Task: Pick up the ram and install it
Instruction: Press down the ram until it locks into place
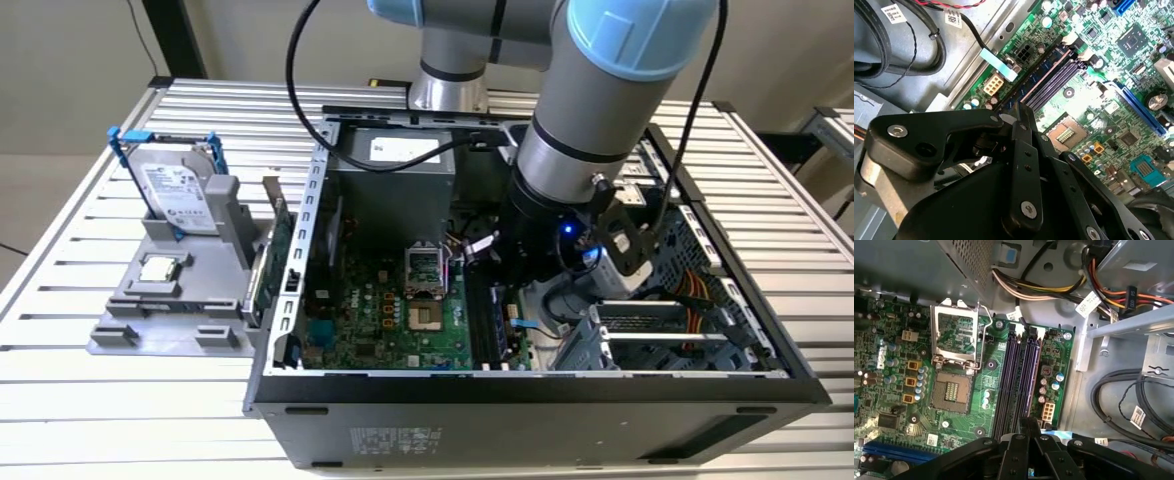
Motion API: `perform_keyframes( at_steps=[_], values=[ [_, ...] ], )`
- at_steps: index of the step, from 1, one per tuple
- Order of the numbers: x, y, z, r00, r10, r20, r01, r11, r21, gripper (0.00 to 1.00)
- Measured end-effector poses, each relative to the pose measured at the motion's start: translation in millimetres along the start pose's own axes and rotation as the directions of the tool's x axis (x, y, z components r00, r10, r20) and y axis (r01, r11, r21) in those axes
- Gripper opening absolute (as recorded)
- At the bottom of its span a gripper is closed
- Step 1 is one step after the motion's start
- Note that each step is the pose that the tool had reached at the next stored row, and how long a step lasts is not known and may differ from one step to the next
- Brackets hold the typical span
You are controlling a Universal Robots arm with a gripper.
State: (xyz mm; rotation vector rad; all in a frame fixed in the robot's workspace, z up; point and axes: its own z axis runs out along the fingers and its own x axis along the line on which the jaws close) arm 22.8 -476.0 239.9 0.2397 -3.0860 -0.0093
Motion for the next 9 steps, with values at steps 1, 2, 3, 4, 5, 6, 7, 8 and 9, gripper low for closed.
perform_keyframes(
  at_steps=[1,2,3,4,5,6,7,8,9],
  values=[
    [0.0,0.0,0.0,1.0,-0.007,-0.0001,0.007,1.0,0.0003,0.0],
    [-0.1,0.0,0.0,0.9999,-0.013,-0.0001,0.013,0.9999,0.0006,0.0],
    [-0.1,0.0,0.0,0.9998,-0.02,-0.0002,0.02,0.9998,0.0009,0.0],
    [-0.1,0.0,0.0,0.9996,-0.027,-0.0002,0.027,0.9996,0.0012,0.0],
    [-0.1,0.0,0.0,0.9994,-0.034,-0.0003,0.034,0.9994,0.0015,0.0],
    [-0.1,0.0,0.0,0.9992,-0.041,-0.0004,0.041,0.9992,0.0019,0.0],
    [-0.1,0.0,-0.1,0.9989,-0.047,-0.0005,0.047,0.9989,0.0022,0.0],
    [-0.1,0.0,0.0,0.9985,-0.054,-0.0006,0.054,0.9985,0.0025,0.0],
    [-0.1,0.0,0.0,0.9982,-0.061,-0.0007,0.061,0.9982,0.0028,0.0]
  ],
)
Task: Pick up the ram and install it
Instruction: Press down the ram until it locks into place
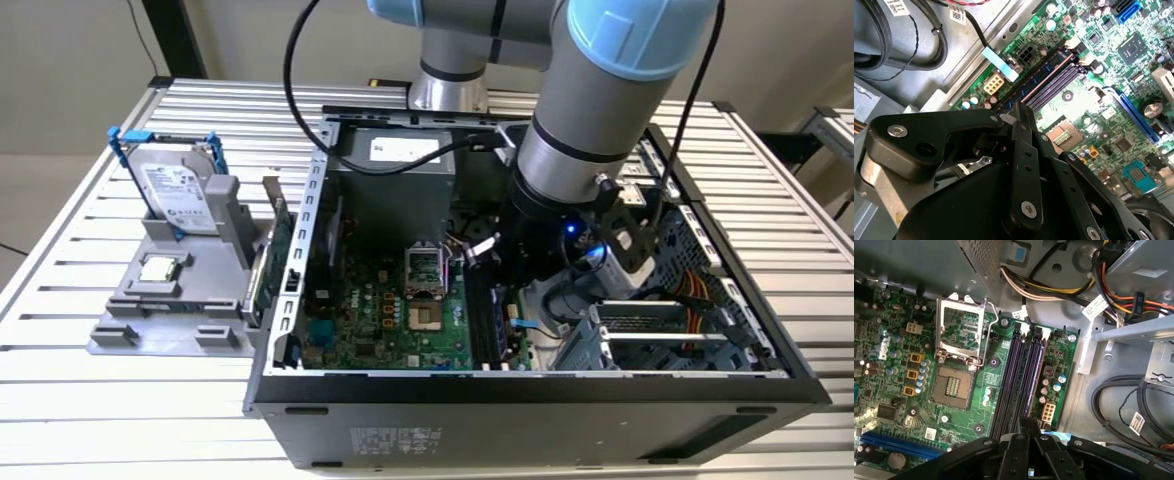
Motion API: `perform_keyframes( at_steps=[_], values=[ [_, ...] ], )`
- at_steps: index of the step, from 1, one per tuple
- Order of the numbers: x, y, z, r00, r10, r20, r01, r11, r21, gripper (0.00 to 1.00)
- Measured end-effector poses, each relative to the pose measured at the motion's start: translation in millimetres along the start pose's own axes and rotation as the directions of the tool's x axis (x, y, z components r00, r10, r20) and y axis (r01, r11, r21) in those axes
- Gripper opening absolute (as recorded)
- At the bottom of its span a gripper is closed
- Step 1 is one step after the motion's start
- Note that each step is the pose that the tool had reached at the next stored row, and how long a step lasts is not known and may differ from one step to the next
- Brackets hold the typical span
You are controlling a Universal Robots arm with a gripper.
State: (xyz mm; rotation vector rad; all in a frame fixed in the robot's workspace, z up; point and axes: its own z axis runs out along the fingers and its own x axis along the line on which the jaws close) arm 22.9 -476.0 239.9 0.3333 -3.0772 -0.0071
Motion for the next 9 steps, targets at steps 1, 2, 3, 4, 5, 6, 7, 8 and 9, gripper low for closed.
perform_keyframes(
  at_steps=[1,2,3,4,5,6,7,8,9],
  values=[
    [0.0,0.0,0.0,1.0,-0.007,-0.0001,0.007,1.0,0.0003,0.0],
    [0.0,0.0,0.0,0.9999,-0.014,-0.0001,0.014,0.9999,0.0006,0.0],
    [0.0,0.0,0.0,0.9998,-0.021,-0.0002,0.021,0.9998,0.0009,0.0],
    [0.1,0.0,0.0,0.9996,-0.027,-0.0003,0.027,0.9996,0.0012,0.0],
    [0.1,0.0,0.0,0.9994,-0.034,-0.0003,0.034,0.9994,0.0015,0.0],
    [0.1,0.0,0.0,0.9991,-0.041,-0.0004,0.041,0.9991,0.0018,0.0],
    [0.1,0.0,0.0,0.9988,-0.049,-0.0005,0.049,0.9988,0.0021,0.0],
    [0.1,0.0,0.0,0.9984,-0.056,-0.0005,0.056,0.9984,0.0025,0.0],
    [0.0,0.0,0.0,0.998,-0.063,-0.0007,0.063,0.998,0.0029,0.0]
  ],
)
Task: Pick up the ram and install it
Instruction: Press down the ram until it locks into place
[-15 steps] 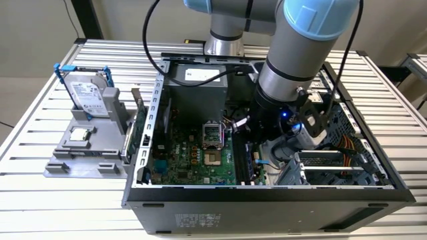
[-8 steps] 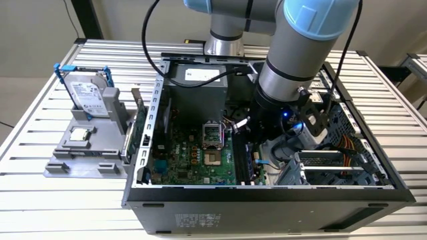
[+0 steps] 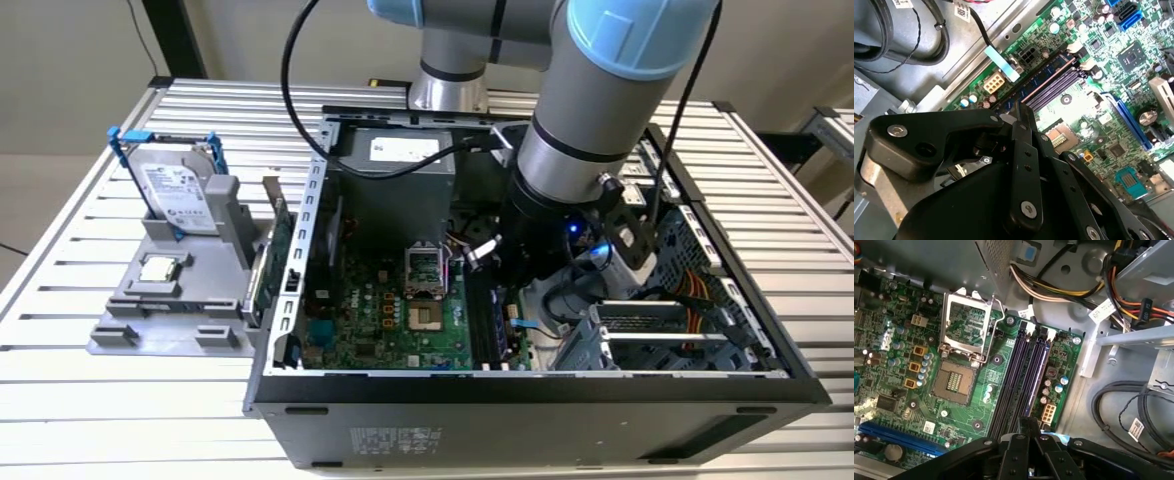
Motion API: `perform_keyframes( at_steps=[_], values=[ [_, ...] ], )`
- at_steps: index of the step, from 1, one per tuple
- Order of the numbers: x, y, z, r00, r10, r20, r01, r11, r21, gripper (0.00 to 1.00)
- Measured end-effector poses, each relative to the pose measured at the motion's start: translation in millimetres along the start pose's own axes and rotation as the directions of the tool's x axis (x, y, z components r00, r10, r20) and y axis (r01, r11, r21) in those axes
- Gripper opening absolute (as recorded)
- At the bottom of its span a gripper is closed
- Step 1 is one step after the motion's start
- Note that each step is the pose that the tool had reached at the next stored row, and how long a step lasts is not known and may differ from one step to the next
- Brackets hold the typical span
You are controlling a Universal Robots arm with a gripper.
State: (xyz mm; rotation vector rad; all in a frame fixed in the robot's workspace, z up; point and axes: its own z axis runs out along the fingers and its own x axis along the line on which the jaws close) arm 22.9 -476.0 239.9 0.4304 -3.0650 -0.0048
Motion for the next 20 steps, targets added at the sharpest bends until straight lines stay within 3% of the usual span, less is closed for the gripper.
perform_keyframes(
  at_steps=[13,20],
  values=[
    [0.0,0.0,0.0,0.9962,-0.087,-0.001,0.087,0.9962,0.004,0.0],
    [0.1,0.0,0.0,0.9892,-0.146,-0.0019,0.146,0.9892,0.0065,0.0]
  ],
)
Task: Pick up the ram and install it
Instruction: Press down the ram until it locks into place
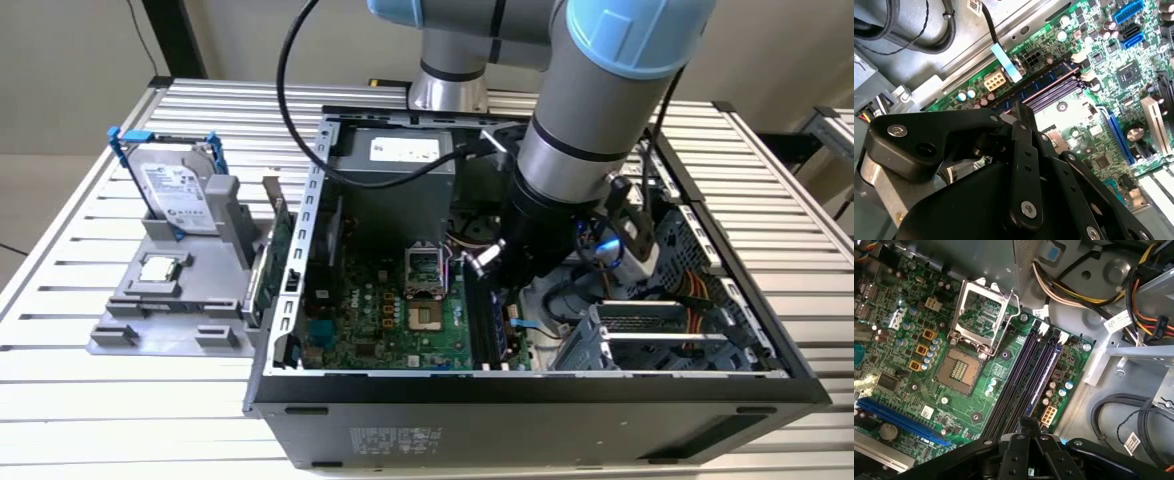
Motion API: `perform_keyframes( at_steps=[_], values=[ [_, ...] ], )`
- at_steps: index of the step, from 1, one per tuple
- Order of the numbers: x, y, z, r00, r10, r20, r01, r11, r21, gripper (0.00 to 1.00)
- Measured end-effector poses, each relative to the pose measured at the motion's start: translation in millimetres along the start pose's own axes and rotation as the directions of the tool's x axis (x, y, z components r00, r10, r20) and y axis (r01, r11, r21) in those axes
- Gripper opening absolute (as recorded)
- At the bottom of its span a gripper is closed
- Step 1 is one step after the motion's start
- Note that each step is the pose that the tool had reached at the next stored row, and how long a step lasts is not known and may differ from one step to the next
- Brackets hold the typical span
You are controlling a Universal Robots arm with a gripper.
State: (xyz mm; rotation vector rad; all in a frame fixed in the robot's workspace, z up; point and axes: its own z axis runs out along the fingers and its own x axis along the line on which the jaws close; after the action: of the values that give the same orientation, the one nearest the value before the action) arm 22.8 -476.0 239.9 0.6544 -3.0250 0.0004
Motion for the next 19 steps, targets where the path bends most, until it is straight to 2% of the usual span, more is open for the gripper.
perform_keyframes(
  at_steps=[8,19],
  values=[
    [0.0,0.0,0.0,0.9982,-0.06,-0.0006,0.06,0.9982,0.0028,0.0],
    [0.0,0.0,0.0,0.9939,-0.11,-0.0013,0.11,0.9939,0.005,0.0]
  ],
)
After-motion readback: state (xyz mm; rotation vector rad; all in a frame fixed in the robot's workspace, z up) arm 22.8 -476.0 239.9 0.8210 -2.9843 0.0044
